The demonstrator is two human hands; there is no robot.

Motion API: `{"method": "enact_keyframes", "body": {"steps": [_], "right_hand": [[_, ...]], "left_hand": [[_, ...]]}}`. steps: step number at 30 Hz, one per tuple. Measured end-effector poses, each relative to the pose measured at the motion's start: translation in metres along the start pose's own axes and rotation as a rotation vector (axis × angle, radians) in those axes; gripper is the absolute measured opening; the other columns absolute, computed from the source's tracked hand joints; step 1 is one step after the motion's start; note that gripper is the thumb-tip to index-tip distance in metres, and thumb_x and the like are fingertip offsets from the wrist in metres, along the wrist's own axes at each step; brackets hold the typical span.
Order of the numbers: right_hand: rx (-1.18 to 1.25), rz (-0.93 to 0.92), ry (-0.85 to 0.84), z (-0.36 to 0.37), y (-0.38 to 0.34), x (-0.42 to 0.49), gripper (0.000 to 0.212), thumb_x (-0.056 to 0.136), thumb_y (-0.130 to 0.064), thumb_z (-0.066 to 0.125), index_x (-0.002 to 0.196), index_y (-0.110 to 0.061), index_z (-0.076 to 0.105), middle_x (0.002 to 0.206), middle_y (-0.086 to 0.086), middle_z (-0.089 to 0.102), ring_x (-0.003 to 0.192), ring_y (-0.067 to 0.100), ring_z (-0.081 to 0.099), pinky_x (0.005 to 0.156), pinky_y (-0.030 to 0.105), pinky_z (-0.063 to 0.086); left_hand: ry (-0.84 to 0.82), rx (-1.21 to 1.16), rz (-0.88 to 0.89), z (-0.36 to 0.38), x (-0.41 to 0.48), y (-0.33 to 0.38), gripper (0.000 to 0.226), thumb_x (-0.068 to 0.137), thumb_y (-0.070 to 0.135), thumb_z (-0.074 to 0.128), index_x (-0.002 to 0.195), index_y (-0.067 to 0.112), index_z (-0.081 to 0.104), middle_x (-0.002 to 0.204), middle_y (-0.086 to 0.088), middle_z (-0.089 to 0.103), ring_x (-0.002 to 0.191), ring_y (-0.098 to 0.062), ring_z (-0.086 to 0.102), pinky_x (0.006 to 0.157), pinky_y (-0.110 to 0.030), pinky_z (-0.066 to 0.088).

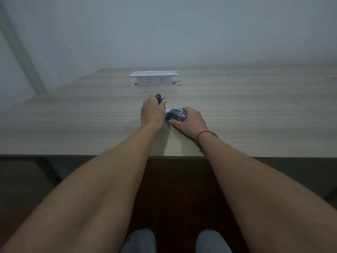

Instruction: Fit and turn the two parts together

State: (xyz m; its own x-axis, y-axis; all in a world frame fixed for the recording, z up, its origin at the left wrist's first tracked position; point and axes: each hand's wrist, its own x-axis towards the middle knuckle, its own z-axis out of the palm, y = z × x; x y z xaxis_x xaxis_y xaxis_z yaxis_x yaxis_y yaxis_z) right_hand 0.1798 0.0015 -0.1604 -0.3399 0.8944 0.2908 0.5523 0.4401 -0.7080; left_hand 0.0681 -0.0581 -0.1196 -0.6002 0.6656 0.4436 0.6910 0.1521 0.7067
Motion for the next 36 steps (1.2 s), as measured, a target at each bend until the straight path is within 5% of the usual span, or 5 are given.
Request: {"method": "enact_keyframes", "body": {"steps": [5,18,24,36], "right_hand": [[-0.002,0.021,-0.024,0.001,0.000,0.001,0.043,0.073,-0.041,0.074,0.105,-0.020,0.057,0.094,0.001,0.064,0.083,0.020,0.063,0.080,0.041,0.057],[-0.004,0.042,0.002,0.000,-0.003,0.000,0.045,0.069,-0.043,0.074,0.105,-0.019,0.060,0.094,0.001,0.066,0.084,0.022,0.064,0.079,0.042,0.057],[-0.018,0.060,0.018,0.000,-0.001,0.001,0.040,0.072,-0.043,0.073,0.100,-0.018,0.060,0.091,0.001,0.067,0.081,0.021,0.064,0.077,0.039,0.056],[-0.002,0.053,0.013,-0.001,0.000,0.001,0.046,0.072,-0.043,0.074,0.106,-0.018,0.059,0.096,0.002,0.065,0.085,0.022,0.063,0.080,0.041,0.056]], "left_hand": [[0.035,-0.192,0.051,0.003,-0.001,-0.003,0.035,0.093,0.033,0.057,0.102,-0.001,0.062,0.101,-0.016,0.065,0.094,-0.028,0.061,0.082,-0.037,0.052],[-0.005,-0.042,-0.060,0.006,0.003,0.001,0.038,0.095,0.031,0.055,0.114,-0.002,0.058,0.119,-0.021,0.059,0.108,-0.036,0.059,0.089,-0.038,0.046],[0.048,-0.218,0.050,0.011,-0.005,0.002,0.034,0.092,0.030,0.060,0.095,-0.003,0.062,0.097,-0.019,0.066,0.091,-0.032,0.060,0.072,-0.028,0.042],[0.031,-0.157,0.028,0.009,-0.001,-0.007,0.032,0.092,0.030,0.059,0.103,0.000,0.062,0.104,-0.017,0.065,0.096,-0.030,0.061,0.083,-0.035,0.050]]}}
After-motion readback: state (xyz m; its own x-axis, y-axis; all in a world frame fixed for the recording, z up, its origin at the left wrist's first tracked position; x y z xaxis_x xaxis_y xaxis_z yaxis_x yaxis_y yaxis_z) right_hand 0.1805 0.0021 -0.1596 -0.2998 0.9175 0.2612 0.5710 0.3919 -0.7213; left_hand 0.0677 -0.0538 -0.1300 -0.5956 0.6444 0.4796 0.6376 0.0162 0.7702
